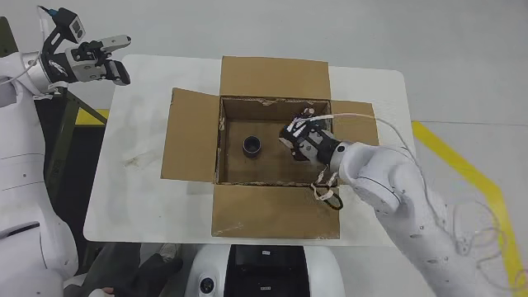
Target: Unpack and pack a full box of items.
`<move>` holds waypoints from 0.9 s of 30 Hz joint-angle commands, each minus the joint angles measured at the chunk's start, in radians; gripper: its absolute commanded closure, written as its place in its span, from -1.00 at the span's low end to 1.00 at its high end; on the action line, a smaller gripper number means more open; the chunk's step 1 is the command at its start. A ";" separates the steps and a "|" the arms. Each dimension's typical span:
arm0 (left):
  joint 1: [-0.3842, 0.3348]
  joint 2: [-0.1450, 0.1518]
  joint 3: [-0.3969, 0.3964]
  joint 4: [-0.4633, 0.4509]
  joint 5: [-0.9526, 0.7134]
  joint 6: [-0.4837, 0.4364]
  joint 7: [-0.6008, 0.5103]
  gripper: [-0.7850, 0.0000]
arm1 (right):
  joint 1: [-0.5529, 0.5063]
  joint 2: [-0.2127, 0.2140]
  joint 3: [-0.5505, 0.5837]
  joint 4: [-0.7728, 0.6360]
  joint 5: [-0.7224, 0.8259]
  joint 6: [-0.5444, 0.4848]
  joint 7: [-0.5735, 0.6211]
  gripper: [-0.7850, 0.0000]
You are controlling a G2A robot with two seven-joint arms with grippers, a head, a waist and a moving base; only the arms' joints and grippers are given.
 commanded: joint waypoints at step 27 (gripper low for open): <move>0.000 0.000 0.000 0.000 0.000 0.000 0.000 -1.00 | 0.258 -0.101 -0.241 0.486 0.143 0.044 -0.037 1.00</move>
